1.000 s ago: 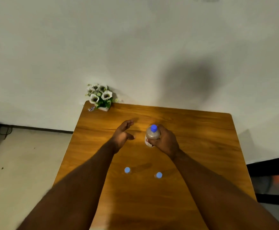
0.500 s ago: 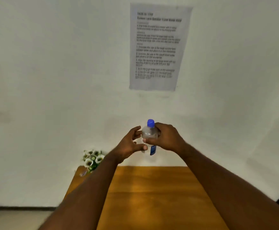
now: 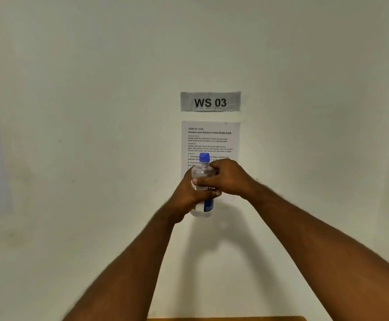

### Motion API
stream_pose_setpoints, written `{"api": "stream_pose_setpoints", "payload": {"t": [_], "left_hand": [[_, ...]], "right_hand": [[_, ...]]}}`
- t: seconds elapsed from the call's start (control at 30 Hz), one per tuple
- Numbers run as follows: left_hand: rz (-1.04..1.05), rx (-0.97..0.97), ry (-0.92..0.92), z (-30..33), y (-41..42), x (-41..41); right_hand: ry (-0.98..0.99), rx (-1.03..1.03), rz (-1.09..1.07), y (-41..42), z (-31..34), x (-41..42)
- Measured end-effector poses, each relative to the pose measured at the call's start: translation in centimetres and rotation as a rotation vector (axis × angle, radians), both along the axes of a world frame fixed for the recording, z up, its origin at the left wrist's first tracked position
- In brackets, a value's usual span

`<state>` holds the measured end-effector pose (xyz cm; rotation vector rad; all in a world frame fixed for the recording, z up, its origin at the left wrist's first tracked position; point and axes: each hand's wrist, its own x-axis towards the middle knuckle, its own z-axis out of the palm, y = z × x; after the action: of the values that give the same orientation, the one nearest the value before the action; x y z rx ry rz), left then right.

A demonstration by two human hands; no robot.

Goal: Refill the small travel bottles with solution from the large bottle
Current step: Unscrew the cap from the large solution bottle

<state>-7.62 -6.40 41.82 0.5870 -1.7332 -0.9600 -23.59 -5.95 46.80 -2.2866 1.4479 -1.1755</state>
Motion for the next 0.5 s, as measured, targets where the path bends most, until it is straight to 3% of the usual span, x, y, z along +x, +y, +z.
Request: {"api": "stream_pose_setpoints", "payload": {"t": [0.2, 0.37, 0.5], "left_hand": [[0.073, 0.0, 0.077, -0.1, 0.6, -0.9], [0.162, 0.026, 0.085, -0.7, 0.5, -1.4], [0.236, 0.089, 0.094, -0.8, 0.2, -1.5]], "right_hand": [[-0.036, 0.026, 0.041, 0.2, 0.6, -0.3], [0.093, 0.083, 0.083, 0.5, 1.4, -0.8], [0.191, -0.015, -0.055, 1.2, 4.1, -1.2]]}}
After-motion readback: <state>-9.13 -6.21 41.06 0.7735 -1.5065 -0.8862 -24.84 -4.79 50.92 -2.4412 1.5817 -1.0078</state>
